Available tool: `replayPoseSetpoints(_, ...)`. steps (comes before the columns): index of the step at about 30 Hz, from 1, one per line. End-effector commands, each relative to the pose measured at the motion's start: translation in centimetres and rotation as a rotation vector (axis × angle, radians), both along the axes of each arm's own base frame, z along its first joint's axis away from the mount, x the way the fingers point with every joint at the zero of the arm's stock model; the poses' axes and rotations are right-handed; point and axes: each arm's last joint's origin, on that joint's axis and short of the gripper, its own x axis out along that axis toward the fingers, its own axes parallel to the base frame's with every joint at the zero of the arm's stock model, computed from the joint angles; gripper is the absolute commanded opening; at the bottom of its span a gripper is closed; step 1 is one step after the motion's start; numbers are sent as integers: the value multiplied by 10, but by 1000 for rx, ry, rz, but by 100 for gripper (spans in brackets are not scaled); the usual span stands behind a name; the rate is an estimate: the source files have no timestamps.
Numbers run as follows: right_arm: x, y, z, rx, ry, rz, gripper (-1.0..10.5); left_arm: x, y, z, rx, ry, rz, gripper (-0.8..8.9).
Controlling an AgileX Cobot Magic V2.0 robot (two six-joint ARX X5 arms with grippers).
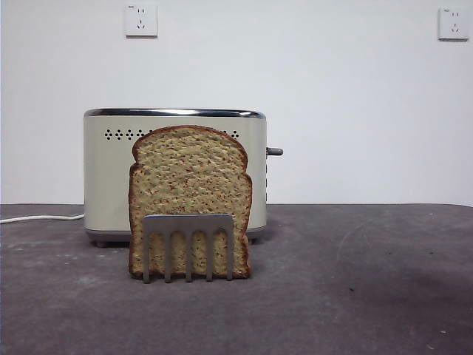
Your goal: Pick up a slice of bread from the rack,put the bread on the toaster,press the button
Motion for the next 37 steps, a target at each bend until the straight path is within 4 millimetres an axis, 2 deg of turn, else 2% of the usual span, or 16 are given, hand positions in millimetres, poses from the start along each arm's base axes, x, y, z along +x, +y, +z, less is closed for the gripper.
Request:
replayPoseSetpoints(1,-1,0,15,39,-33,0,-12,-2,-1,15,-37,-30,-29,-8)
replayPoseSetpoints(8,0,3,54,47,-46,84,-12,-4,-4,52,-63,-58,-138,-8)
replayPoseSetpoints(14,9,7,93,41,-7,237,-12,-2,-8,93,-42,-83,-297,-8)
replayPoseSetpoints(21,20,11,138,-60,79,442,-12,-3,-12,138,45,-108,-498,-8)
replayPoseSetpoints(26,23,13,167,-136,137,557,-12,-6,-15,157,110,-112,-602,-8)
replayPoseSetpoints(31,21,17,191,-195,185,639,-12,-11,-19,166,181,-70,-657,-8)
replayPoseSetpoints(37,20,21,203,-239,198,694,-12,-15,-22,170,222,-49,-702,-8)
